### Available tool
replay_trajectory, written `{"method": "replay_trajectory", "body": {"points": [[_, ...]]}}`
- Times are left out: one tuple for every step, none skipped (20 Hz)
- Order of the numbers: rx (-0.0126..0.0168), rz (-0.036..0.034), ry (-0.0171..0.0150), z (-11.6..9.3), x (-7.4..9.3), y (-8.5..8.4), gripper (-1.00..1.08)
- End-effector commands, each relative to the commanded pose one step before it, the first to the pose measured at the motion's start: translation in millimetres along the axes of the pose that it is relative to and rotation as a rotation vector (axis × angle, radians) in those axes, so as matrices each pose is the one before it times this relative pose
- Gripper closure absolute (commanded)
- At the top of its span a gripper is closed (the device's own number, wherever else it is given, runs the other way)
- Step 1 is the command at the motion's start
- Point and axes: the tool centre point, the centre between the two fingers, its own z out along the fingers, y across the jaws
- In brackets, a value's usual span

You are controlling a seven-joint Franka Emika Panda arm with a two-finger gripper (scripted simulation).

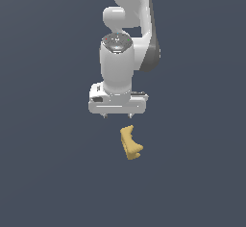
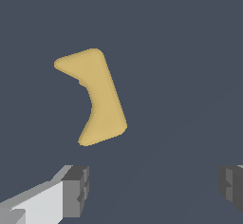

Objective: Pick up the object and move it to a goal position.

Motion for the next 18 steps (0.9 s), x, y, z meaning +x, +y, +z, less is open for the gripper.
{"method": "replay_trajectory", "body": {"points": [[0.00201, -0.03658, -0.00635, 4.82, 7.09, -6.15, -0.92], [0.00118, -0.01744, -0.00287, 2.29, 3.5, -2.77, -0.92], [0.00142, -0.0187, -0.00306, 2.49, 3.77, -2.93, -0.92], [0.00171, -0.01999, -0.00324, 2.71, 4.03, -3.1, -0.92], [0.00204, -0.02123, -0.00341, 2.94, 4.29, -3.24, -0.92], [0.0024, -0.02244, -0.00355, 3.17, 4.55, -3.37, -0.92], [0.00261, -0.02213, -0.00345, 3.19, 4.5, -3.25, -0.92], [0.00266, -0.02066, -0.00316, 3.03, 4.21, -2.97, -0.92], [0.00266, -0.01922, -0.00289, 2.87, 3.92, -2.71, -0.92], [0.00263, -0.01778, -0.00262, 2.7, 3.64, -2.46, -0.92], [0.00256, -0.01637, -0.00236, 2.52, 3.35, -2.21, -0.92], [0.00246, -0.01498, -0.00212, 2.34, 3.07, -1.99, -0.92], [0.00233, -0.01362, -0.00189, 2.15, 2.79, -1.78, -0.92], [0.00218, -0.01226, -0.00167, 1.96, 2.51, -1.57, -0.92], [0.00201, -0.01092, -0.00146, 1.76, 2.24, -1.37, -0.92], [0.00182, -0.00961, -0.00126, 1.56, 1.97, -1.2, -0.92], [0.0016, -0.00829, -0.00107, 1.36, 1.7, -1.01, -0.92], [0.00138, -0.00699, -0.00089, 1.15, 1.43, -0.84, -0.92]]}}
